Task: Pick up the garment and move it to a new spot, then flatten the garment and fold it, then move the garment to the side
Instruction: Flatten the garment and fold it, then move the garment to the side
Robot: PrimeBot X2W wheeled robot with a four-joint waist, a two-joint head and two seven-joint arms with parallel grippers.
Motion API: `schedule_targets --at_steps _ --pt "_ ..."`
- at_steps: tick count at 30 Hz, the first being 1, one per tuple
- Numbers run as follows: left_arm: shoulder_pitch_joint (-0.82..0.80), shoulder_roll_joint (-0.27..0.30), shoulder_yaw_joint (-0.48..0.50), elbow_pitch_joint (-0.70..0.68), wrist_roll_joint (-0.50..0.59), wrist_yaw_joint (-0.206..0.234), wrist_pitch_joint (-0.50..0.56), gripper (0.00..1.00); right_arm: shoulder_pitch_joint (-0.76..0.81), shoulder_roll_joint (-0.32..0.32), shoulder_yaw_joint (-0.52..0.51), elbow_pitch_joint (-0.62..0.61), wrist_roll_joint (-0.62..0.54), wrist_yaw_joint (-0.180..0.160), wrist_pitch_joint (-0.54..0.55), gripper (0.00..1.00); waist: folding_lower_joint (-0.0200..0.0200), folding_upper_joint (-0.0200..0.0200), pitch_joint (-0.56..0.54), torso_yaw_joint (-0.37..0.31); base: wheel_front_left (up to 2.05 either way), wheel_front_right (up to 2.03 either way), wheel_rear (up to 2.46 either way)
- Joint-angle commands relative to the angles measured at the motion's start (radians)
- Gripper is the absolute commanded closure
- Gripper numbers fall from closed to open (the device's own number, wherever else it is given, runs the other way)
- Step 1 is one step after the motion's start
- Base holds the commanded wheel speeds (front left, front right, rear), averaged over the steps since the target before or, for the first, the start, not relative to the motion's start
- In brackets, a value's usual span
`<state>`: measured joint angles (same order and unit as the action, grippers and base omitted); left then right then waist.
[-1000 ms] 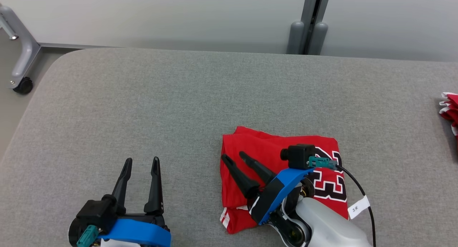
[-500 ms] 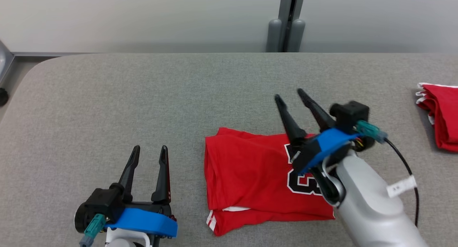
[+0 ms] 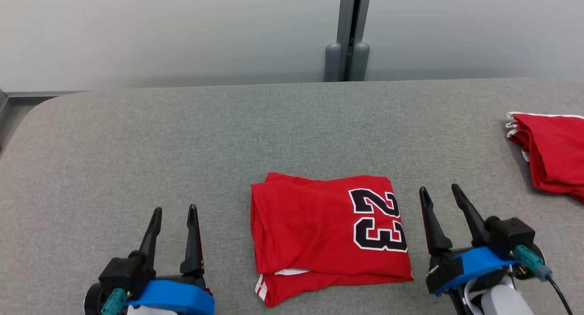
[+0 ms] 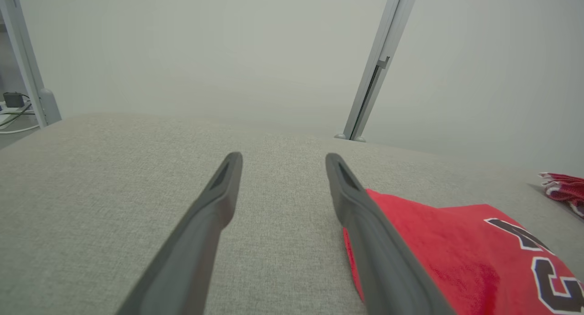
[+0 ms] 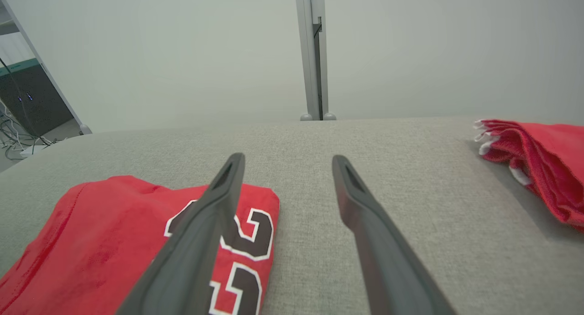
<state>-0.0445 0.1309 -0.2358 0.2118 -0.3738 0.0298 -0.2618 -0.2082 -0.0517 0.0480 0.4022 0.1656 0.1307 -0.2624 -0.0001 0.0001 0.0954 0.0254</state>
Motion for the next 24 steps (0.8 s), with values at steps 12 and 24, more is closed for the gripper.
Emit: schedule_targets --at_steps 12,24 --pt "0.058 -0.027 0.06 0.029 0.025 -0.029 -0.004 0.0 0.105 0.001 -0.017 -0.064 0.009 0.0 -0.003 0.0 0.0001 -0.0001 -0.025 -0.001 0.0 0.0 0.0" --pt "0.045 -0.038 0.078 0.064 0.042 -0.046 -0.004 0.0 0.101 0.001 -0.008 -0.057 0.014 0.0 -0.003 0.0 0.0001 -0.0001 -0.025 0.001 0.0 0.0 0.0"
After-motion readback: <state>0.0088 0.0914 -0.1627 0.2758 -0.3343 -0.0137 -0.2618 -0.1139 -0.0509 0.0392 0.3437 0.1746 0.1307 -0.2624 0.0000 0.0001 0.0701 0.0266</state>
